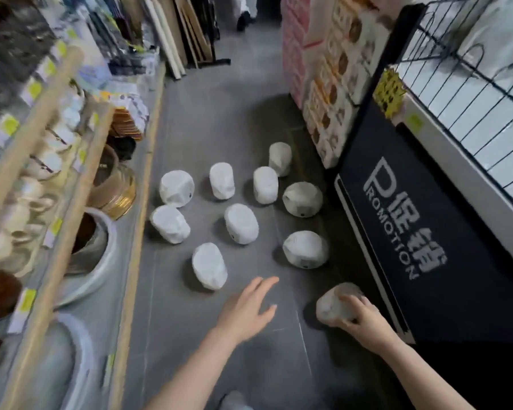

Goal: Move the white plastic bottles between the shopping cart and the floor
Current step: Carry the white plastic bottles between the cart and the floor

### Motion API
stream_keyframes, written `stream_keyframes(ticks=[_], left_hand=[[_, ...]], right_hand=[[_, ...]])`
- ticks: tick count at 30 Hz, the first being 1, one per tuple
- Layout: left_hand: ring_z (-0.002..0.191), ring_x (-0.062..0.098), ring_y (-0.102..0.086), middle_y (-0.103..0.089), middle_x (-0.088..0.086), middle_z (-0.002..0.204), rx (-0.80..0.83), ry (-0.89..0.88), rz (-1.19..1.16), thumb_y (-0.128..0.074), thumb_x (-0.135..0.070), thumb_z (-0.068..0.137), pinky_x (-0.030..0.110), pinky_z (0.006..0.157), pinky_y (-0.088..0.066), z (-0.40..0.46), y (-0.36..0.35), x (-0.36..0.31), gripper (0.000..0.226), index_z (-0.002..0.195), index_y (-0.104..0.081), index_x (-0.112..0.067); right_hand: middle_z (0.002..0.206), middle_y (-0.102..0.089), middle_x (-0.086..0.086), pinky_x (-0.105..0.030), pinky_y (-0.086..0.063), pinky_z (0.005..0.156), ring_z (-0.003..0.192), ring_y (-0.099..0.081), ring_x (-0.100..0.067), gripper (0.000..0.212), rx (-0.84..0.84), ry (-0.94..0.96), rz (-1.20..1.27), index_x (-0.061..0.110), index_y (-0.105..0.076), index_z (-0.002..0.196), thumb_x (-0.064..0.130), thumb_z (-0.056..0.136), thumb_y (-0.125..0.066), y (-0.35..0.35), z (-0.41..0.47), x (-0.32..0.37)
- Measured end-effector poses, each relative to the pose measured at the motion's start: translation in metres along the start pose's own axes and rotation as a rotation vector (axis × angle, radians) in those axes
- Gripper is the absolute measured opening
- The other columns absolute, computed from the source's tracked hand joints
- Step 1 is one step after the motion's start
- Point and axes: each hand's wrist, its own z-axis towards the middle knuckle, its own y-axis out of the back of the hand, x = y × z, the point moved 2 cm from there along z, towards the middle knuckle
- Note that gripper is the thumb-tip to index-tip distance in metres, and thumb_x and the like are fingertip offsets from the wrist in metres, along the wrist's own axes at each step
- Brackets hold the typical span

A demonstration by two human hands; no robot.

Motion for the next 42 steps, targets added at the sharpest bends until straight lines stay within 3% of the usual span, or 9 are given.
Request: stream_keyframes(ticks=[6,11,14,19,23,29,34,39,42], left_hand=[[0.124,0.018,-0.046,-0.032,-0.010,0.141,0.130,-0.098,0.101,-0.043,-0.040,0.096,0.038,0.094,-0.044,0.117,-0.170,0.061,0.054,0.146,-0.021,-0.037],[0.132,0.021,-0.038,-0.028,-0.002,0.149,0.174,-0.265,0.226,-0.045,-0.035,0.098,0.035,0.102,-0.037,0.191,-0.280,0.107,0.059,0.150,-0.016,-0.030],[0.126,0.022,-0.044,-0.036,0.001,0.142,0.159,-0.322,0.192,-0.049,-0.037,0.095,0.037,0.102,-0.038,0.221,-0.321,0.131,0.063,0.149,-0.016,-0.032],[0.119,0.022,-0.050,-0.039,-0.002,0.138,0.112,-0.292,0.128,-0.043,-0.055,0.087,0.039,0.097,-0.045,0.216,-0.324,0.149,0.069,0.147,-0.012,-0.040],[0.130,0.021,-0.042,-0.030,-0.003,0.145,0.066,-0.239,0.105,-0.048,-0.061,0.081,0.035,0.104,-0.041,0.199,-0.320,0.166,0.079,0.146,-0.005,-0.046],[0.144,0.021,-0.010,0.007,-0.002,0.158,0.040,-0.265,0.191,-0.062,-0.059,0.078,0.030,0.113,-0.024,0.187,-0.320,0.183,0.103,0.128,0.027,-0.064],[0.145,0.019,-0.001,0.018,0.000,0.157,0.059,-0.266,0.204,-0.064,-0.059,0.077,0.029,0.114,-0.017,0.189,-0.327,0.187,0.099,0.130,0.019,-0.065],[0.136,0.023,-0.030,-0.010,-0.002,0.146,0.061,-0.189,-0.004,-0.071,-0.059,0.070,0.034,0.111,-0.033,0.210,-0.345,0.185,0.100,0.129,0.009,-0.070],[0.135,0.019,-0.028,-0.015,-0.003,0.139,0.063,-0.165,-0.081,-0.073,-0.056,0.071,0.027,0.112,-0.026,0.212,-0.347,0.187,0.098,0.131,0.004,-0.067]], right_hand=[[0.149,-0.029,-0.007,-0.034,-0.030,0.110,0.137,-0.028,-0.024,0.079,0.014,-0.031,0.049,0.022,-0.032,0.143,0.051,0.078,-0.067,-0.092,0.137,-0.119],[0.158,0.008,0.000,-0.040,0.000,0.117,0.145,0.011,-0.022,0.119,0.091,-0.017,-0.296,0.029,-0.006,0.150,0.090,0.054,-0.042,-0.155,0.218,-0.188],[0.157,0.014,0.006,-0.047,0.004,0.115,0.144,0.017,-0.023,0.105,-0.109,0.063,-0.319,0.039,-0.014,0.147,0.085,0.058,-0.045,-0.194,0.255,-0.222],[0.156,0.011,0.013,-0.050,-0.002,0.117,0.145,0.014,-0.023,0.090,-0.178,0.122,-0.195,0.046,-0.014,0.145,0.076,0.062,-0.035,-0.218,0.258,-0.206],[0.154,0.010,0.016,-0.052,-0.012,0.115,0.146,0.008,-0.018,0.080,-0.130,0.261,-0.143,0.051,-0.007,0.140,0.066,0.073,-0.050,-0.232,0.252,-0.182],[0.157,0.013,0.010,-0.039,-0.021,0.117,0.144,0.003,-0.016,0.093,-0.151,0.370,-0.261,0.050,-0.014,0.143,0.046,0.072,-0.074,-0.217,0.254,-0.178],[0.154,0.025,0.007,-0.046,-0.012,0.119,0.144,0.016,-0.020,0.107,-0.036,0.331,-0.298,0.067,-0.001,0.132,0.042,0.066,-0.081,-0.215,0.275,-0.184],[0.153,0.008,0.003,-0.039,-0.020,0.118,0.144,-0.001,-0.026,0.101,-0.050,0.375,-0.200,0.069,-0.003,0.129,0.048,0.065,-0.079,-0.228,0.300,-0.186],[0.151,0.002,-0.001,-0.038,-0.021,0.116,0.143,-0.002,-0.026,0.098,-0.075,0.381,-0.139,0.062,-0.013,0.135,0.050,0.063,-0.078,-0.235,0.301,-0.188]])
